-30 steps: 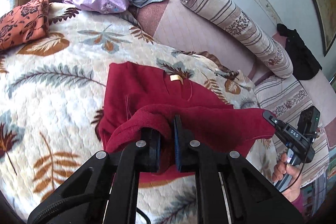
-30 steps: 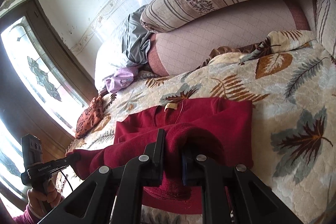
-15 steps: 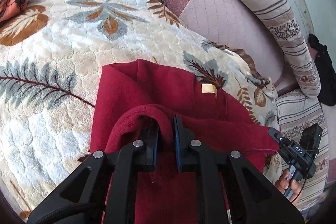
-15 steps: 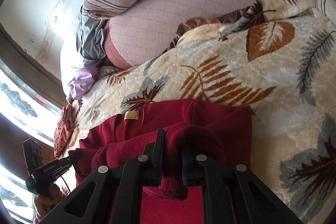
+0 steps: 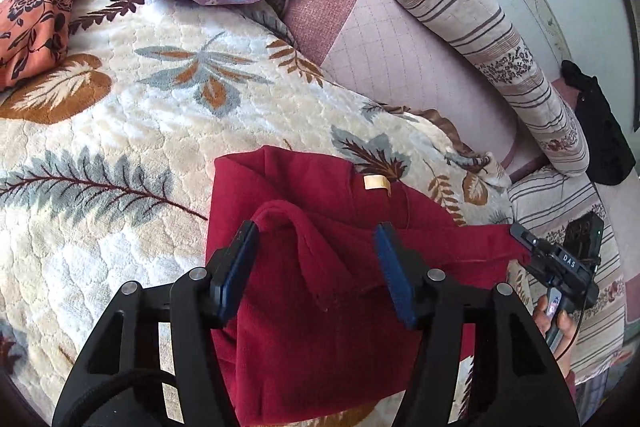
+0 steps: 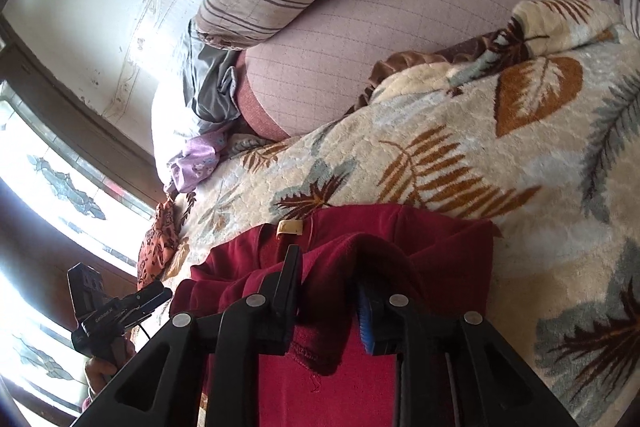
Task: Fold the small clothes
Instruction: 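Lower the folded hem onto the sweater and open both grippers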
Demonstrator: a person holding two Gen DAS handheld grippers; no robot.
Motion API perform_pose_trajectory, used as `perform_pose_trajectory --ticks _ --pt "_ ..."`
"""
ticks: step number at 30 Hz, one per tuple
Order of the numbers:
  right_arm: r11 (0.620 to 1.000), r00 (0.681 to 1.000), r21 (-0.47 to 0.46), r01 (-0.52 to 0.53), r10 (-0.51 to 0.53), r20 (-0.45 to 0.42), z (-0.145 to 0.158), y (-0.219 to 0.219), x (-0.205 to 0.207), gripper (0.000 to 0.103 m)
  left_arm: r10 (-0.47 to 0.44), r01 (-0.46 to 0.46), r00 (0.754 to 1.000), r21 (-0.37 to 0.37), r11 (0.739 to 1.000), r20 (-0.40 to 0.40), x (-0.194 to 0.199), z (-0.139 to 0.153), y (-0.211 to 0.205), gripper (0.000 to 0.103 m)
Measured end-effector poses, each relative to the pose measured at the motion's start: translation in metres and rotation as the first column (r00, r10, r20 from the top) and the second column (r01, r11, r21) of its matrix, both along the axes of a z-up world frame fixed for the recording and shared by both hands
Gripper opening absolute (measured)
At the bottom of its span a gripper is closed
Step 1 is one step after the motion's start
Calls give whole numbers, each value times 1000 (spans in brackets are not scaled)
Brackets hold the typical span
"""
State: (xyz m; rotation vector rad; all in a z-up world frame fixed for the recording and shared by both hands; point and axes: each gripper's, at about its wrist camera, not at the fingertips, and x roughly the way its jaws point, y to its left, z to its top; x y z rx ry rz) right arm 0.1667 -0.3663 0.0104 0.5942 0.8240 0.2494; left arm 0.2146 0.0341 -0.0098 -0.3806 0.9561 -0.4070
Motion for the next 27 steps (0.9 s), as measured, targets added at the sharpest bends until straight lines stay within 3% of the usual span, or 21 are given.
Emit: perform_pose_trajectory --ticks 2,6,7,10,14,19,22,26,27 --pt "1000 1000 -13 -6 6 -15 1 2 10 48 0 0 1000 0 1000 7 -7 1 1 59" --pt "987 991 89 134 -130 -44 -1 -32 10 49 -25 25 1000 14 1000 7 -18 -1 0 59" --pt "984 986 77 161 -157 -49 1 -38 5 49 -35 35 999 19 999 6 -20 -2 -2 59" --pt "992 995 -82 101 -101 -2 9 -22 -8 49 -69 69 998 50 996 -3 -22 -9 -13 59" --pt "969 1000 -248 -13 17 12 1 17 -11 49 -45 49 998 104 993 -37 -6 -27 -29 59" --pt "959 1000 -285 -5 -2 -26 -28 32 20 45 33 -22 996 126 992 -86 31 -54 -28 59" --pt "945 997 -324 48 -67 -49 -42 25 46 44 45 -33 996 149 988 -80 43 -57 -32 59" --pt "933 982 -353 67 -124 -143 -77 15 75 44 56 -43 997 213 976 -53 52 -58 -39 59" --pt "927 984 -367 75 -129 -125 -79 16 76 44 59 -46 997 222 974 -53 54 -58 -39 59"
